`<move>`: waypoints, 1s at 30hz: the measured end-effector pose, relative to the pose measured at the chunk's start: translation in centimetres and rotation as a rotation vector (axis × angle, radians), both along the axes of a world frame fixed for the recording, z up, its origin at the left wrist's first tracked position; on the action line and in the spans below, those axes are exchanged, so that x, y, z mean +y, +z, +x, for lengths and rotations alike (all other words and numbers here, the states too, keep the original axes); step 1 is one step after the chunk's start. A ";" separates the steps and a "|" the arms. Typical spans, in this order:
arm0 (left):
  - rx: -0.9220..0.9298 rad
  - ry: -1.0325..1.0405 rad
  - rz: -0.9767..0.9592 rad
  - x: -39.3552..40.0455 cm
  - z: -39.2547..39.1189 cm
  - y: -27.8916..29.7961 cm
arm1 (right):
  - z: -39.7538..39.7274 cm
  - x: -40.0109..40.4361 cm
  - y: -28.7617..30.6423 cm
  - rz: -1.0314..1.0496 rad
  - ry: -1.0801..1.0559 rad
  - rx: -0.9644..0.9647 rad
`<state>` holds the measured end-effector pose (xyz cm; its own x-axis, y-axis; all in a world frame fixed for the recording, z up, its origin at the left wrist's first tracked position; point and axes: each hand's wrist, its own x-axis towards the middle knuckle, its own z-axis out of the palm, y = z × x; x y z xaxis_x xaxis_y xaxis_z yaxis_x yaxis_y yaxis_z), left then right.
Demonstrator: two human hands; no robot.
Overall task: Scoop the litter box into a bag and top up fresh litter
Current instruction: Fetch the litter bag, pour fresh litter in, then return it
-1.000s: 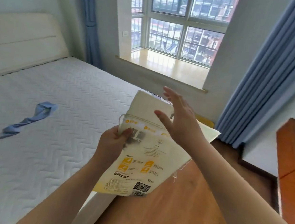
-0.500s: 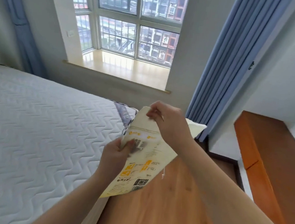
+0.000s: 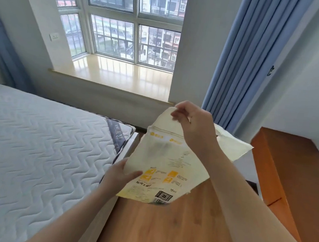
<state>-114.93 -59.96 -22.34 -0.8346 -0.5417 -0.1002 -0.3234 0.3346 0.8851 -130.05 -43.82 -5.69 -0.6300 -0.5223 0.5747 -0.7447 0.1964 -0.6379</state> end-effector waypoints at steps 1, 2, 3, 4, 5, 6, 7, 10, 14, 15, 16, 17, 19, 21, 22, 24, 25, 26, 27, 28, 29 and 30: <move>-0.002 0.010 0.031 0.1 -1.5 0.0 | -1.5 0.1 0.4 0.004 0.019 -0.012; 0.002 0.017 0.074 0.4 -3.0 0.2 | -3.1 0.1 0.7 0.011 0.042 -0.022; 0.019 0.029 0.114 0.7 -4.6 0.3 | -4.6 0.2 1.1 0.018 0.061 -0.019; 0.041 0.044 0.149 1.1 -6.1 0.3 | -6.1 0.2 1.4 0.027 0.072 -0.003; 0.065 0.062 0.182 1.4 -7.6 0.3 | -7.6 0.2 1.6 0.032 0.076 0.016; 0.094 0.082 0.224 1.7 -9.0 0.2 | -9.0 0.2 1.7 0.033 0.074 0.035; 0.120 0.104 0.261 2.1 -10.4 0.3 | -10.4 0.3 1.6 0.034 0.063 0.053; 0.178 0.167 0.304 2.7 -14.0 0.4 | -14.1 0.4 1.0 0.040 -0.019 0.128; 0.192 0.170 0.286 2.3 -18.4 0.8 | -17.6 0.3 -0.1 0.042 -0.116 0.357; 0.187 0.170 0.266 2.0 -19.4 0.8 | -18.3 0.2 -0.3 0.052 -0.115 0.399; 0.178 0.169 0.234 1.7 -20.3 0.8 | -18.8 0.1 -0.5 0.071 -0.102 0.437; 0.167 0.170 0.200 1.4 -21.3 0.8 | -19.2 -0.2 -0.9 0.101 -0.075 0.471; 0.149 0.178 0.157 0.6 -23.1 0.5 | -20.1 -1.3 -2.2 0.204 0.004 0.568; 0.136 0.196 0.172 -0.4 -25.0 0.1 | -20.9 -2.9 -4.4 0.352 0.079 0.718; 0.132 0.205 0.181 -1.0 -26.0 -0.3 | -21.3 -3.9 -5.6 0.422 0.115 0.771; 0.125 0.213 0.182 -2.0 -27.9 -1.0 | -22.7 -5.7 -7.8 0.526 0.168 0.789; 0.117 0.206 0.170 -2.7 -29.0 -1.4 | -23.7 -6.6 -8.7 0.568 0.179 0.784; 0.108 0.194 0.150 -3.3 -30.0 -1.9 | -24.9 -7.7 -9.6 0.615 0.181 0.778; 0.097 0.180 0.126 -3.9 -31.0 -2.2 | -26.3 -8.8 -10.4 0.660 0.172 0.780; 0.086 0.167 0.101 -4.6 -32.0 -2.6 | -27.8 -9.8 -11.2 0.700 0.160 0.790; 0.075 0.154 0.077 -5.4 -33.1 -2.9 | -29.4 -10.9 -12.0 0.734 0.144 0.808; 0.067 0.145 0.058 -6.1 -34.1 -3.2 | -30.8 -11.8 -12.6 0.760 0.129 0.836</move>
